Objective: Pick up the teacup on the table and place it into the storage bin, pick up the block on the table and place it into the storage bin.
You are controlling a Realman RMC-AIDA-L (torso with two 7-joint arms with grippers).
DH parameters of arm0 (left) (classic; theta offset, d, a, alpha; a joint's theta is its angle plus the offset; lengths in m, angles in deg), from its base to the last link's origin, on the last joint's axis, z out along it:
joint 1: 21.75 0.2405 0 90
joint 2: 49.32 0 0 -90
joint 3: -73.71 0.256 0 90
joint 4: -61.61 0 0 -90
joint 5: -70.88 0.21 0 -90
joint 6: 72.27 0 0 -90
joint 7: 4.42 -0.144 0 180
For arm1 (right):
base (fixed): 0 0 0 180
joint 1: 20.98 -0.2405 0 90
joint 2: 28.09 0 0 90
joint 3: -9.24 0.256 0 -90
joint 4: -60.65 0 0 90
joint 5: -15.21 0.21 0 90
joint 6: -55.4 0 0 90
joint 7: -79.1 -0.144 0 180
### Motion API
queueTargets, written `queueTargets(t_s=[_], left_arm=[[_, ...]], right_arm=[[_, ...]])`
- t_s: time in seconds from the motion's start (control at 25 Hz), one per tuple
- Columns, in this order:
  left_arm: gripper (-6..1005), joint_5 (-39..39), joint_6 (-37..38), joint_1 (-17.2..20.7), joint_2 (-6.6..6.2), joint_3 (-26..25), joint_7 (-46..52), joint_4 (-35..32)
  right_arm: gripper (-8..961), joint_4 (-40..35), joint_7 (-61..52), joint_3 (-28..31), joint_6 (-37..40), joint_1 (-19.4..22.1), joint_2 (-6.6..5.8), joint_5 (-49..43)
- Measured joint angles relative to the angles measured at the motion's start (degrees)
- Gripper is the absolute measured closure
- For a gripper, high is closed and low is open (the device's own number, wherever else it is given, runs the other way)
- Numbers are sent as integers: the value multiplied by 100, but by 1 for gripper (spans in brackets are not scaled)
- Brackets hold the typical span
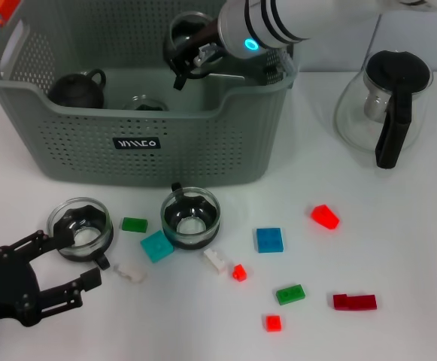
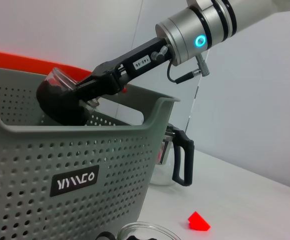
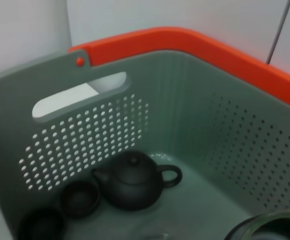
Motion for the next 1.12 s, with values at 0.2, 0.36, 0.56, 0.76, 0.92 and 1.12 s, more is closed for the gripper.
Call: queueTargets(t_s=[0.2, 0.36, 0.56, 0.76, 0.92, 1.12], left_arm=[[154, 5, -9, -2, 0, 0, 0, 16], [154, 7, -14, 2, 0, 0, 0, 16], [154, 9, -67, 5, 0, 0, 0, 35], [154, 9, -94, 23, 0, 0, 0, 49], [155, 9, -102, 33, 0, 0, 1, 49], [155, 2, -97, 45, -1, -2, 0, 47]], right_arm=[[896, 5, -19, -44, 131, -36, -19, -26], [895, 16, -46, -47, 220, -59, -38, -45], [720, 21, -66, -54, 251, -61, -40, -55], [657, -139, -71, 63, 331, 21, -63, -32], [600, -1190, 218, 647, 954, 513, -75, 98], [484, -3012, 2031, 1459, 2416, 1939, -74, 2024]])
